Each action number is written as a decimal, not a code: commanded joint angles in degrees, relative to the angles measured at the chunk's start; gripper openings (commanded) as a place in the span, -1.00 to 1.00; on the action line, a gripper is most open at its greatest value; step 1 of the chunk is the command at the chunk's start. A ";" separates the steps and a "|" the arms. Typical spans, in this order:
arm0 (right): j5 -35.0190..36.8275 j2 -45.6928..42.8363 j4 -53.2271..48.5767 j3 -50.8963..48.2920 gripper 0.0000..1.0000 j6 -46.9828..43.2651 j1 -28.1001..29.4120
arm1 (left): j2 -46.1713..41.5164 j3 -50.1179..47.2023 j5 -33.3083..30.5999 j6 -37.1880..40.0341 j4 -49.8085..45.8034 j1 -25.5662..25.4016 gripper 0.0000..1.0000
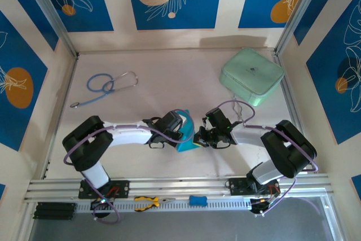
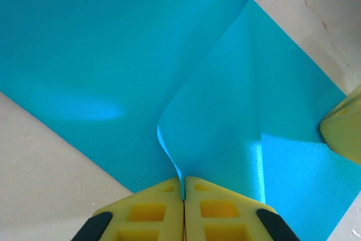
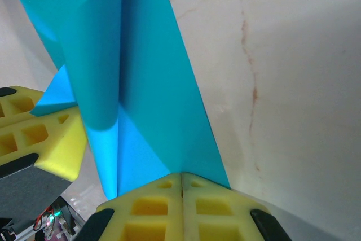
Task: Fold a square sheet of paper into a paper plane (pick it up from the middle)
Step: Fold the paper at the center of the table.
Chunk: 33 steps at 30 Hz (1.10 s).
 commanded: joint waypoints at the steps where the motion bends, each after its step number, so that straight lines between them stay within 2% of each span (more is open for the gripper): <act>1: 1.13 1.29 -4.07 -0.11 -0.94 0.12 0.51 | 1.07 1.37 0.39 0.20 -0.63 0.76 -0.80; 11: -0.68 -0.68 -2.88 0.62 -0.92 -0.88 -0.81 | 0.98 0.74 0.60 0.16 -0.82 1.10 -0.81; 20: -4.82 -5.13 3.29 1.64 -0.96 -0.03 -0.34 | 0.63 0.53 1.08 -0.02 -0.48 1.55 -0.82; 33: -4.86 4.79 10.62 5.97 -1.00 2.96 1.54 | 0.89 0.01 1.74 0.02 0.25 1.69 -0.82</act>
